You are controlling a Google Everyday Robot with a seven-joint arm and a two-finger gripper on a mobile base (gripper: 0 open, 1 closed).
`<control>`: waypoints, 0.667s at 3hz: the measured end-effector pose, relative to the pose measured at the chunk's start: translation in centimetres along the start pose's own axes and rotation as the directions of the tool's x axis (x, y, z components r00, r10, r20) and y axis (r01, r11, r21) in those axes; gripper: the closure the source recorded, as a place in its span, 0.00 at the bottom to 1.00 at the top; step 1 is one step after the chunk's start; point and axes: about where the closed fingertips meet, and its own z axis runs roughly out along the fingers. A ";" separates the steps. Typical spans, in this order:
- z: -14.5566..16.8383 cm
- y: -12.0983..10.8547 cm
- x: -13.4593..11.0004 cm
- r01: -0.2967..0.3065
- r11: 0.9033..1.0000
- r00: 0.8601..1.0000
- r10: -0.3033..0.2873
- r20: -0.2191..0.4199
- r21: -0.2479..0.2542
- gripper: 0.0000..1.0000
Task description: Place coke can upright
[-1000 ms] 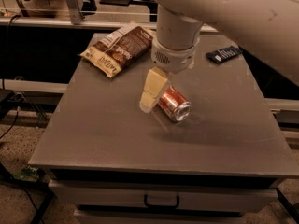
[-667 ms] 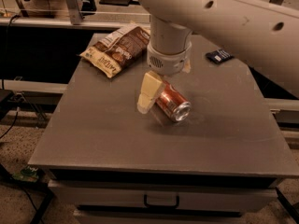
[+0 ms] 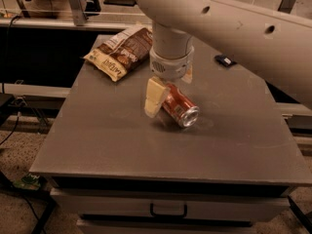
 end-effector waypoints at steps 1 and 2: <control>0.0 0.0 -0.2 0.009 1.000 1.000 -0.009 0.001 0.000 0.41; -0.7 0.2 -0.3 0.051 0.999 0.998 -0.051 0.031 -0.001 0.64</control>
Offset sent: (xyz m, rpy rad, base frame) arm -0.0047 0.0051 0.0172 0.0395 -0.0341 0.1206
